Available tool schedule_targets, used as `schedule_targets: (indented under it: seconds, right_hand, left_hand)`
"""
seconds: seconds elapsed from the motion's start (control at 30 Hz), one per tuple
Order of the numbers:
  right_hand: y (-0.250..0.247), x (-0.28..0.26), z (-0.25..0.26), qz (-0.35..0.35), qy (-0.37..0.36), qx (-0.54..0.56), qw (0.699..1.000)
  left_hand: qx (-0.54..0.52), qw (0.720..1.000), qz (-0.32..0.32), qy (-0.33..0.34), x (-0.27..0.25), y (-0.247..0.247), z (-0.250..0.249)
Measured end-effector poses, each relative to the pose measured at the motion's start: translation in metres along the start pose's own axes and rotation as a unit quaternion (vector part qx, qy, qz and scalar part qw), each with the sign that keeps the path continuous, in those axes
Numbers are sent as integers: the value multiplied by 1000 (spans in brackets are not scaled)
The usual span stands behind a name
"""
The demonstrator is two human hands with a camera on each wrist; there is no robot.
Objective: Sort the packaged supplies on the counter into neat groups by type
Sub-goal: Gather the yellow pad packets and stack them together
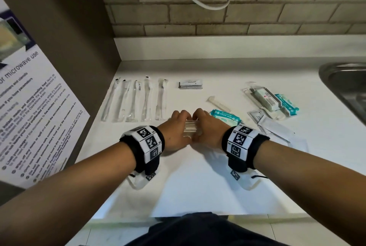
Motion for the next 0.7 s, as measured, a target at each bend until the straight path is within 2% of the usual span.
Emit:
schedule_targets:
  seconds: [0.2, 0.43, 0.57, 0.7]
  right_hand:
    - [-14, -2, 2, -16, -21, 22, 999]
    - [-11, 5, 5, 35, -20, -11, 999]
    - [-20, 6, 2, 16, -25, 8, 1000]
    - [-38, 12, 2, -24, -52, 40, 998]
  left_hand:
    - [15, 999, -36, 16, -1, -16, 4]
    - [47, 998, -22, 20, 4, -13, 9]
    - [63, 997, -19, 28, 8, -13, 7]
    - [27, 999, -21, 27, 11, -20, 6]
Point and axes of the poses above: each hand's wrist, its own x-axis towards the middle knuckle, its own y-axis out of the palm, z = x × y, the point moved 7 cm from there along x, towards the middle knuckle, and after that the axes turned 2 degrees about -x, right-handed, at the moved point
